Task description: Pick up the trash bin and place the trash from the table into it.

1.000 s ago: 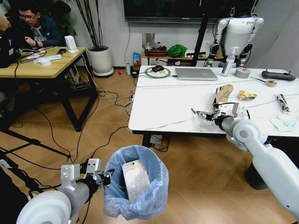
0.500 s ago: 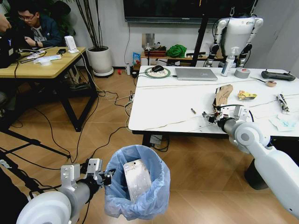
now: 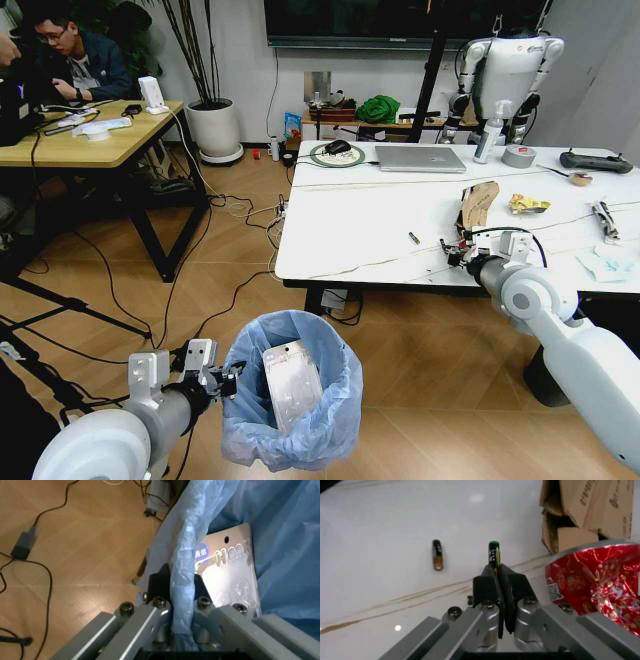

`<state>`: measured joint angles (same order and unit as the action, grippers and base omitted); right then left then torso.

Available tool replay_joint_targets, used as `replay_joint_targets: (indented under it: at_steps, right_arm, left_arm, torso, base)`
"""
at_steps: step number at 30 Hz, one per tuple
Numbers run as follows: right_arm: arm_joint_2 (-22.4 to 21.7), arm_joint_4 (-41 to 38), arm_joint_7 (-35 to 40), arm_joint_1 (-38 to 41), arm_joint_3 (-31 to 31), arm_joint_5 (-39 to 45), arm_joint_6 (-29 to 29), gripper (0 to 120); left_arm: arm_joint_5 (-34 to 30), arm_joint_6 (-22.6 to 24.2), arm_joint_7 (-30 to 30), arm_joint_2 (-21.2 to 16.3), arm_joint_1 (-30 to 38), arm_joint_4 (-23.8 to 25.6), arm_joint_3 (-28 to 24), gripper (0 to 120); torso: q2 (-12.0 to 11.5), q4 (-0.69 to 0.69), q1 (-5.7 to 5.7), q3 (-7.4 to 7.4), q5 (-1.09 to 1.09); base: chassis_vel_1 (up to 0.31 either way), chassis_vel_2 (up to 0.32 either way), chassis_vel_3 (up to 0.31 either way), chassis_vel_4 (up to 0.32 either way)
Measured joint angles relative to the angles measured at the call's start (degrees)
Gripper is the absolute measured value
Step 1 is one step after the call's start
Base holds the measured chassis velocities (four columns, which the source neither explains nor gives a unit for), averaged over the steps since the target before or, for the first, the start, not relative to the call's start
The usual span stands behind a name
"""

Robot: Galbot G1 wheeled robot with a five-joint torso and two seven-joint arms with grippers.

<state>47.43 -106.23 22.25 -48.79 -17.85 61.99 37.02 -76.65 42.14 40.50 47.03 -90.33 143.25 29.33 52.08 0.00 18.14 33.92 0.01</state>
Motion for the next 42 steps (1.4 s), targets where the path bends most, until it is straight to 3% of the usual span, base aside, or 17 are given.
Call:
replay_joint_targets:
  at_steps: [15, 18, 20, 27, 31, 35, 42]
  right_arm:
    - [-2.54, -18.22, 1.78, -5.53, -0.75, 9.19, -0.16, 0]
    - [-3.01, -24.61, 1.74, -6.37, 1.27, 12.91, -0.16, 0]
    - [-3.78, -30.45, -2.67, -6.56, 5.02, 15.33, -0.16, 0]
    - [-6.92, -37.54, -14.44, -14.19, 5.47, 9.0, -0.75, 0]
    - [-8.07, -37.59, -16.72, -17.38, 5.27, 3.23, -0.18, 0]
    - [-8.06, -37.51, -19.38, -18.9, 6.46, -2.08, -0.16, 14]
    - [-7.47, -37.28, -18.93, -16.11, 9.83, -2.12, -0.14, 39]
  left_arm:
    - [-0.1, 0.0, 0.19, -0.02, 0.46, 0.0, -0.01, 0]
    - [-0.15, 0.0, 0.28, -0.05, 0.45, 0.01, 0.24, 0]
    - [-0.17, 0.0, 0.54, 0.42, -0.24, 0.01, 1.03, 0]
    - [-0.34, 0.0, 1.22, 0.68, 0.15, 0.01, 1.37, 0]
    - [-0.4, 0.0, 1.65, 1.2, 0.44, 0.0, 0.74, 0]
    - [-0.18, 0.0, 2.13, 1.36, 0.48, -0.01, 0.3, 0]
    - [-0.39, 0.0, 2.43, -0.2, 1.57, -0.39, -0.41, 0]
  torso:
    - [0.0, -0.01, 0.0, 0.0, -0.03]
    - [0.0, -0.01, -0.01, -0.01, -0.03]
    - [0.0, 0.01, -0.01, -0.01, -0.02]
    - [0.0, 0.0, -0.01, -0.01, -0.02]
    - [0.0, 0.0, -0.01, -0.01, -0.02]
    - [0.0, -0.01, -0.01, 0.0, -0.02]
    - [0.0, 0.0, -0.01, 0.0, -0.02]
  base:
    - [0.0, 0.0, 0.0, 0.0]
    - [0.0, 0.0, 0.0, 0.0]
    - [0.0, 0.0, 0.0, 0.0]
    - [0.0, 0.0, 0.0, 0.0]
    - [0.0, 0.0, 0.0, 0.0]
    - [0.0, 0.0, 0.0, 0.0]
    - [0.0, 0.0, 0.0, 0.0]
